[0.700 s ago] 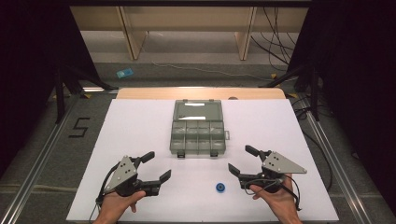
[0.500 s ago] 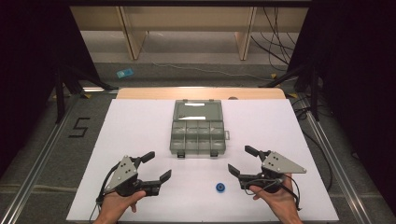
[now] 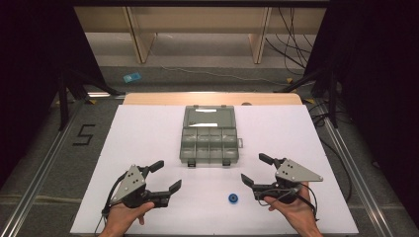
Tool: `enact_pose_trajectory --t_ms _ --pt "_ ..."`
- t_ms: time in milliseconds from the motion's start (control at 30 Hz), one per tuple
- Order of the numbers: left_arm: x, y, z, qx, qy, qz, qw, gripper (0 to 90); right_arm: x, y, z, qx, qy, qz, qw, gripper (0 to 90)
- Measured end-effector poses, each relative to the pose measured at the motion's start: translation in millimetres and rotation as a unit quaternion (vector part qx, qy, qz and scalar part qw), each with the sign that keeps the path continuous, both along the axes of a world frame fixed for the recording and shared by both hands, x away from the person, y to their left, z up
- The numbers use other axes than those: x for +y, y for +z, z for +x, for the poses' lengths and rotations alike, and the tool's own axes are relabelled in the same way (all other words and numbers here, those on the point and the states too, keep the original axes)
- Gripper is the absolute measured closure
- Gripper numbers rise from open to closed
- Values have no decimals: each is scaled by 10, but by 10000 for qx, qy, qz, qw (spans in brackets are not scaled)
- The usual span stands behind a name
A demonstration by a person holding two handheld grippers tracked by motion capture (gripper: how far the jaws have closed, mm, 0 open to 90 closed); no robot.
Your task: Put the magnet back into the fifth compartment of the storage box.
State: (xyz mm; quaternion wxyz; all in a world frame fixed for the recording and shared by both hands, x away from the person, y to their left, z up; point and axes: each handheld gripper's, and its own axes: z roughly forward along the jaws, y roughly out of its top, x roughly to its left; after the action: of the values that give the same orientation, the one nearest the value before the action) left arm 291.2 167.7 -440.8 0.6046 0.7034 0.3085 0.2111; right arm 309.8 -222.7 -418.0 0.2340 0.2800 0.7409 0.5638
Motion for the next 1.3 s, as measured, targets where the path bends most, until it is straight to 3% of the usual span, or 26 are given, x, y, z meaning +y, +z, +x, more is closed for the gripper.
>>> enact_pose_trajectory --t_ms 233,467,633,767,867,1000,1100,1167,1300 --pt "6 3 1 -13 -1 6 10000 159 45 -11 -7 242 200 -495 9983 156" --pt "5 3 2 -13 -2 8 10000 159 77 1 -12 439 331 -695 9961 159" --pt "3 1 2 -13 -5 13 10000 159 89 27 5 450 381 -845 9947 171" --pt "4 -1 5 -7 4 22 10000 159 92 59 24 562 460 -1177 9904 180" --pt "1 -3 4 -5 0 21 10000 159 110 59 44 795 568 -1490 9840 185" --pt "0 -2 4 -6 -3 24 10000 159 153 14 48 1058 695 -1943 9727 211" --pt "1 -5 6 2 -5 29 10000 159 193 -20 50 1164 812 -2199 9651 227" --pt "-1 -7 8 7 -11 36 10000 159 233 -40 53 1109 831 -2398 9609 238" --pt "-3 -6 6 10 -11 44 10000 159 319 -71 55 1291 1052 -2657 9496 257"
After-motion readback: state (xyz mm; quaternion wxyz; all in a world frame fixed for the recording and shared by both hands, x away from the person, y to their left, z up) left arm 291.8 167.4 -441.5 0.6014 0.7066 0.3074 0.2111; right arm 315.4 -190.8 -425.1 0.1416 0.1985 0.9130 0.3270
